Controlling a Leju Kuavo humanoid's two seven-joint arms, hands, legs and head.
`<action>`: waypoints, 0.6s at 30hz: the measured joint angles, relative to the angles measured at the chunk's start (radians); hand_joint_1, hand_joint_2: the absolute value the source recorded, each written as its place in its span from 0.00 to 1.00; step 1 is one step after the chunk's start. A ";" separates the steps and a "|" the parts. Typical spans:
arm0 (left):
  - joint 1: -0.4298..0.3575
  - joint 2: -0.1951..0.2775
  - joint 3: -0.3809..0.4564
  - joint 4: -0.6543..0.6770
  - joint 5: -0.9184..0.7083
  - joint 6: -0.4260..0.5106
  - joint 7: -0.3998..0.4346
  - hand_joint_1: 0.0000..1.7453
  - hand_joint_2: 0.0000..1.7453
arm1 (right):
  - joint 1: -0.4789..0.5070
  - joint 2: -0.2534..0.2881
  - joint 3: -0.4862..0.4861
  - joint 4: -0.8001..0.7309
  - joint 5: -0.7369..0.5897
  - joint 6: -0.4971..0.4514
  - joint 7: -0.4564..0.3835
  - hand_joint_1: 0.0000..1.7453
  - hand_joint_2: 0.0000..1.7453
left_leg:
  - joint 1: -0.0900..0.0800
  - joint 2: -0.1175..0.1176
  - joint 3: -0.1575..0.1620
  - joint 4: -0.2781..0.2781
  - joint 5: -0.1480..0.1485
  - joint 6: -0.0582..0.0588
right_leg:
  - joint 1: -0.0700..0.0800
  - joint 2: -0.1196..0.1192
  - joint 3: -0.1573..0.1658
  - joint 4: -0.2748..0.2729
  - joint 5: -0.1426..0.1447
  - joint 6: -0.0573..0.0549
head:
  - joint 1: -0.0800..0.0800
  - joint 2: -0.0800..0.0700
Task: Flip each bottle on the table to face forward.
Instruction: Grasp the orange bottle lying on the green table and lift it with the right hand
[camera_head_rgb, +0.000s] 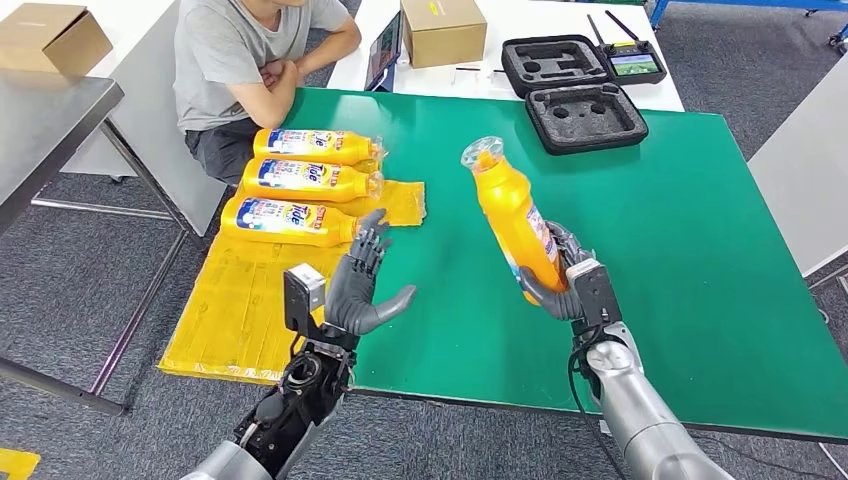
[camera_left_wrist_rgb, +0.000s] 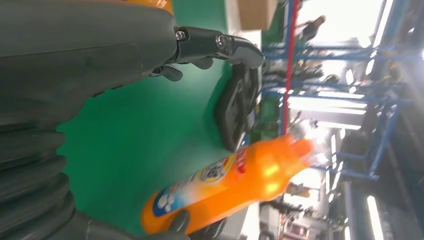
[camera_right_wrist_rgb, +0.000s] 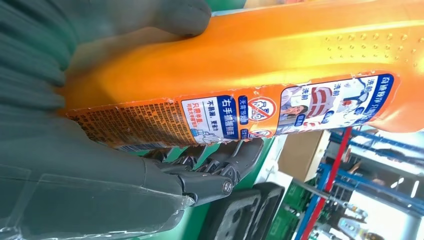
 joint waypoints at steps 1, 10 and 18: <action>-0.002 -0.004 0.000 0.014 0.000 -0.012 0.000 0.00 1.00 | 0.006 0.000 0.008 -0.008 0.004 -0.004 0.000 1.00 1.00 | 0.000 0.000 0.000 0.000 0.000 0.000 | 0.000 0.000 0.000 0.000 0.000 0.000 | 0.000 0.000; -0.037 -0.034 -0.001 0.109 0.005 -0.056 0.000 0.00 1.00 | 0.029 0.027 0.120 -0.020 0.056 -0.053 0.000 1.00 1.00 | 0.000 0.000 0.000 0.000 0.000 0.000 | 0.000 0.000 0.000 0.000 0.000 0.000 | 0.000 0.000; -0.079 -0.042 0.004 0.178 0.064 -0.066 -0.001 0.00 1.00 | 0.017 0.064 0.258 -0.002 0.081 -0.089 0.000 1.00 1.00 | 0.000 0.000 0.000 0.000 0.000 0.000 | 0.000 0.000 0.000 0.000 0.000 0.000 | 0.000 0.000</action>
